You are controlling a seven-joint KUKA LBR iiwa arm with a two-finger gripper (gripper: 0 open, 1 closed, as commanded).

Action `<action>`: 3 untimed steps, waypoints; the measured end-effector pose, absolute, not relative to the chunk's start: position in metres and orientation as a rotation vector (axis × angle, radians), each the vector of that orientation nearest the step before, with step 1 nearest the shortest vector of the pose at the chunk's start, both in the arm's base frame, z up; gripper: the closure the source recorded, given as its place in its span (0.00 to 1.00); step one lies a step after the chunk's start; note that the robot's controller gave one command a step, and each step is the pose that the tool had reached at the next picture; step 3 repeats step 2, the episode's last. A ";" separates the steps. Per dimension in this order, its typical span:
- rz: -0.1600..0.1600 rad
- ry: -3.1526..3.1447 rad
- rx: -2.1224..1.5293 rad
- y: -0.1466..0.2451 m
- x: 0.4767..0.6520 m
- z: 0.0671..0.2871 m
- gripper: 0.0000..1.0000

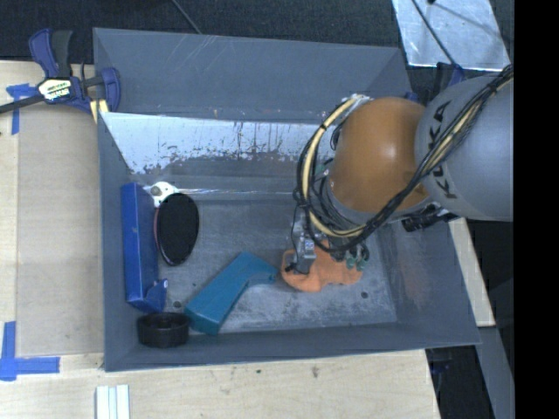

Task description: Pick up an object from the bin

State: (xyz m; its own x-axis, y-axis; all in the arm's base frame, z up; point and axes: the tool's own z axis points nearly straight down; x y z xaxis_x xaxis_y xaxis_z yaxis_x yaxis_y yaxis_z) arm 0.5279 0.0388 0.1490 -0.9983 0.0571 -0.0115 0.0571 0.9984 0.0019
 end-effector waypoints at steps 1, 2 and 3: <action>0.000 3.147 0.090 0.010 0.513 0.175 1.00; 0.000 3.139 0.040 0.052 0.553 0.298 1.00; 0.000 3.139 0.040 0.052 0.553 0.298 1.00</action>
Offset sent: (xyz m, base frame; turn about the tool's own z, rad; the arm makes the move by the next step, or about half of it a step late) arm 0.0242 0.0132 0.1487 -0.0313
